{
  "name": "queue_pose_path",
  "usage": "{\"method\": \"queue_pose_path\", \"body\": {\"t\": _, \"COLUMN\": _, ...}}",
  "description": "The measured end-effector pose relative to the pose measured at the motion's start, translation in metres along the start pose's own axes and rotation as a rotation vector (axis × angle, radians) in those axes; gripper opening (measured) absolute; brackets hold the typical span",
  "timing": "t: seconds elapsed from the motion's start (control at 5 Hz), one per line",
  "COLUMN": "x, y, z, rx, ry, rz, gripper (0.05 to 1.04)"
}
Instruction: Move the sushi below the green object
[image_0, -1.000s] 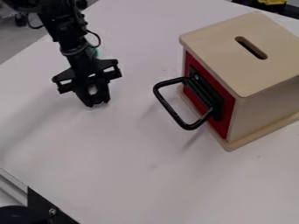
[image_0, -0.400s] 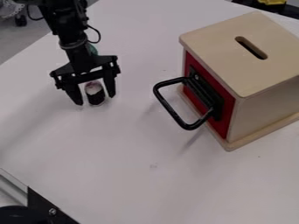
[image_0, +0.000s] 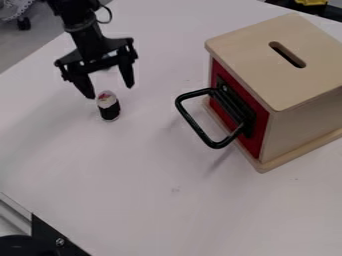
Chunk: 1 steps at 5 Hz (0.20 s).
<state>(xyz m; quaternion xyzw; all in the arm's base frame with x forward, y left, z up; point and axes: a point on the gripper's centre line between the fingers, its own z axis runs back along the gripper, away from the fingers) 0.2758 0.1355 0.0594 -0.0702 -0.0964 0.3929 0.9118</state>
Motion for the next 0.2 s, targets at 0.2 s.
{"method": "queue_pose_path", "body": {"t": 0.2, "x": 0.0058, "y": -0.0025, "z": 0.0283, "rx": -0.034, "ry": -0.022, "rz": -0.02, "gripper": 1.0}}
